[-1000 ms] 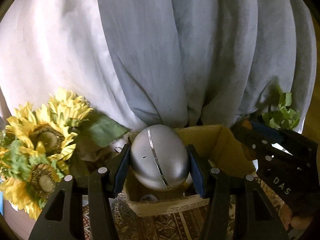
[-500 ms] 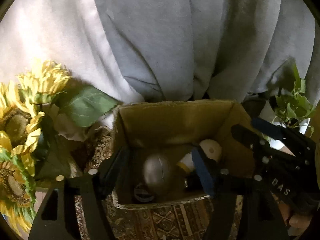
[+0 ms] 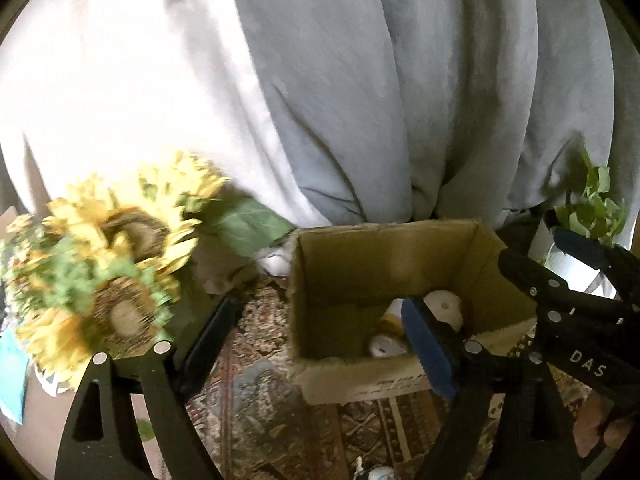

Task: Organize rigid objects
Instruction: 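Withdraw both tools and lower the right tool toward the white astronaut figure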

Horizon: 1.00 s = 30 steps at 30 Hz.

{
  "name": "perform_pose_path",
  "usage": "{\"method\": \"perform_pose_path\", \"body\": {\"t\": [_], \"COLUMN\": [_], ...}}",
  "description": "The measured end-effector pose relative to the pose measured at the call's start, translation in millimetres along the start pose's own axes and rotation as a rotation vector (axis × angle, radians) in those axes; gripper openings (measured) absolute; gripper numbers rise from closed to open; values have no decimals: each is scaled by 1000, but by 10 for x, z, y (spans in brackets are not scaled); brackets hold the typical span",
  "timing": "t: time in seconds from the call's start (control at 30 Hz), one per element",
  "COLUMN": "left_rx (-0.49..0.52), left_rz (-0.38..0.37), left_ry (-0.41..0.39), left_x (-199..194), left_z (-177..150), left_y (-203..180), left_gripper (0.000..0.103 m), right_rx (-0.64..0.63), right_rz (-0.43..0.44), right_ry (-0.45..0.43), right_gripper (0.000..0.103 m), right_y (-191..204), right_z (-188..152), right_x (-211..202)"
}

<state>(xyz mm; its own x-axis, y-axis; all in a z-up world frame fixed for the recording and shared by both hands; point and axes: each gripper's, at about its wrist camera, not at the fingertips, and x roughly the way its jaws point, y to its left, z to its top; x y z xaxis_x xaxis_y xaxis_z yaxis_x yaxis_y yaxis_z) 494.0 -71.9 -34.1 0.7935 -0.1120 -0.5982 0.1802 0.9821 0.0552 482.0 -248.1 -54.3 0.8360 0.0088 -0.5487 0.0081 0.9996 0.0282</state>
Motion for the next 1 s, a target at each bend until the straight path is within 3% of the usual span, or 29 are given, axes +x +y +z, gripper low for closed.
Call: {"method": "perform_pose_path", "body": {"t": [0.53, 1.0], "left_rx": [-44, -36], "left_rz": [78, 116], "left_ry": [20, 109], "left_x": [-370, -355], "left_z": [-596, -1140], "left_y": [297, 419], "left_gripper": [93, 93], "right_rx": [-41, -70], "right_rz": [59, 154], "right_ry": [36, 183], "right_gripper": [81, 81], "right_y": [361, 622], "right_z": [-336, -829], "right_x": [-325, -194]}}
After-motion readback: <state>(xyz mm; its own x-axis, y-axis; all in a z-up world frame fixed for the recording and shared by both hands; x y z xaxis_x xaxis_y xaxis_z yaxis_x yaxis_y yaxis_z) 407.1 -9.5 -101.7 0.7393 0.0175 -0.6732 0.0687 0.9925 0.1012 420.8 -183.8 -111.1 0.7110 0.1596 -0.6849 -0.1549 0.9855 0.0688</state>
